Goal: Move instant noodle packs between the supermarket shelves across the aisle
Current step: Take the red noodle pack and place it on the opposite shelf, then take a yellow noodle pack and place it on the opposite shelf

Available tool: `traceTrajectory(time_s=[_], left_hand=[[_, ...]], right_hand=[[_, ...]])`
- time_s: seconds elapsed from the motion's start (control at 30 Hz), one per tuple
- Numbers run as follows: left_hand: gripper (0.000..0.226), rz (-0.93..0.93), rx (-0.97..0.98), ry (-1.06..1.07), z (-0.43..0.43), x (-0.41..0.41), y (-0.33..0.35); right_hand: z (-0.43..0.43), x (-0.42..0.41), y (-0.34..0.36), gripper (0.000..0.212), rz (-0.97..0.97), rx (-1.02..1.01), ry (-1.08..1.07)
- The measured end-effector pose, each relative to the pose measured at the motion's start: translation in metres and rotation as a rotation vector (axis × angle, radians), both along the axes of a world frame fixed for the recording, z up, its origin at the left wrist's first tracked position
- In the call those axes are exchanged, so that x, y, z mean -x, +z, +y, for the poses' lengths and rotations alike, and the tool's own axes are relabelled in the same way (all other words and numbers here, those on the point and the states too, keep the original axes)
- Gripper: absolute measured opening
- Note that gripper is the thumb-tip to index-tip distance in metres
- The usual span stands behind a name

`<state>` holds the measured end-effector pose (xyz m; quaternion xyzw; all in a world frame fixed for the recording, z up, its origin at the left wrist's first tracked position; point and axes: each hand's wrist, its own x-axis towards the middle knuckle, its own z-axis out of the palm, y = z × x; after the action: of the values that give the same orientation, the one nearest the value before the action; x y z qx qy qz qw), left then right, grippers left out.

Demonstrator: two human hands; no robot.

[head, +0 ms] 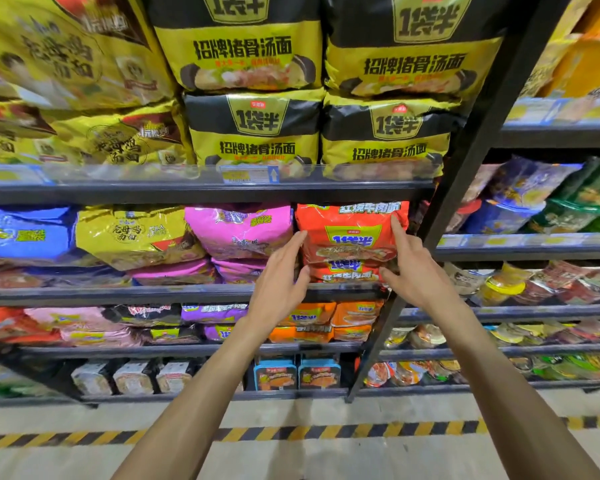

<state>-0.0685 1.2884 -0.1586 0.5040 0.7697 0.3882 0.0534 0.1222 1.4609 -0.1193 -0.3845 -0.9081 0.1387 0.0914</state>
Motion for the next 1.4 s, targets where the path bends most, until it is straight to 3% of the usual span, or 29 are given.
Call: traceTrajectory(time_s=[0.27,0.43,0.57,0.67,0.8,1.17,1.4], left_hand=[[0.052,0.057,0.247,0.053,-0.045,-0.024,0.005],[0.054,0.098,0.469,0.083,-0.092,-0.032,0.011],[0.06,0.187,0.669,0.159,-0.135,-0.038,0.029],[0.05,0.273,0.612,0.252,-0.167,-0.05,0.052],[0.041,0.31,0.465,0.358,-0.205,-0.06,0.084],[0.045,0.362,0.535,0.501,-0.293,-0.056,0.14],[0.05,0.364,0.707,0.567,-0.373,-0.027,0.164]], right_hand=[[-0.04,-0.021,0.008,0.08,-0.116,0.022,0.088],[-0.08,-0.029,0.024,0.073,-0.404,-0.018,0.264],[-0.114,-0.028,0.039,0.074,-0.514,-0.037,0.377],[-0.137,-0.023,0.053,0.074,-0.514,-0.042,0.419],[-0.17,-0.022,0.079,0.073,-0.374,-0.094,0.505],[-0.245,0.022,0.133,0.071,-0.351,-0.189,0.683],[-0.319,0.069,0.154,0.072,-0.405,-0.209,0.759]])
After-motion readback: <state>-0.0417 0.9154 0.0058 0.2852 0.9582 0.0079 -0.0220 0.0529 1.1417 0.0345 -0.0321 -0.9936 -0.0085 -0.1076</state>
